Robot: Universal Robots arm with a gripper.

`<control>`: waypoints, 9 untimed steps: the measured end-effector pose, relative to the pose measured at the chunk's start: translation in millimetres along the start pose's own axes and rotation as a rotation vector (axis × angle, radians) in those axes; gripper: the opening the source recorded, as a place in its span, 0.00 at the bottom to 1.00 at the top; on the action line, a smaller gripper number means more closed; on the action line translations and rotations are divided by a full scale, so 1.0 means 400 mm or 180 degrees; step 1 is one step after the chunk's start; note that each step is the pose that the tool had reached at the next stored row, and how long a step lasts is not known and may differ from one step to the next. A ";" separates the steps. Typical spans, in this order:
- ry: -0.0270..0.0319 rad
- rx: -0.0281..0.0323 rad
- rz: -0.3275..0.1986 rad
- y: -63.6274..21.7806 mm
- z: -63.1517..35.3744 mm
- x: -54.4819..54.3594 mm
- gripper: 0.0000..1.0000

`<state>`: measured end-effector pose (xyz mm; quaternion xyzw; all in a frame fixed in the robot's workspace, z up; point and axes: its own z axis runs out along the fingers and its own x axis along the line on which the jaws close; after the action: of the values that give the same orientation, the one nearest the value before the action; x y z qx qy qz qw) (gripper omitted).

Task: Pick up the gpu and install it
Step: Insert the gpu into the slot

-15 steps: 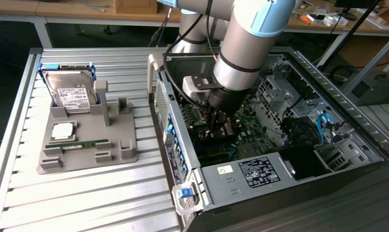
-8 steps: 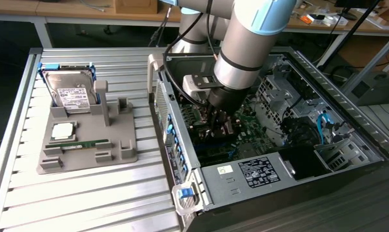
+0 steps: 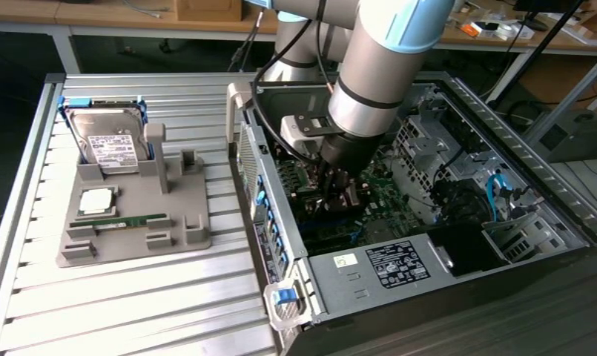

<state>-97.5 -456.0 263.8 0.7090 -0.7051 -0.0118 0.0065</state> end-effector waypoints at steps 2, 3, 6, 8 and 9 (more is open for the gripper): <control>0.0000 0.0000 -0.0008 0.000 0.000 0.000 0.27; 0.0000 0.0000 -0.0008 0.000 0.000 0.000 0.27; 0.0000 0.0000 -0.0008 0.000 0.000 0.000 0.27; 0.0001 0.0000 -0.0012 0.000 0.000 0.000 0.27; 0.0001 0.0000 -0.0012 0.000 0.000 0.000 0.27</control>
<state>-97.5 -456.0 263.7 0.7103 -0.7038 -0.0118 0.0066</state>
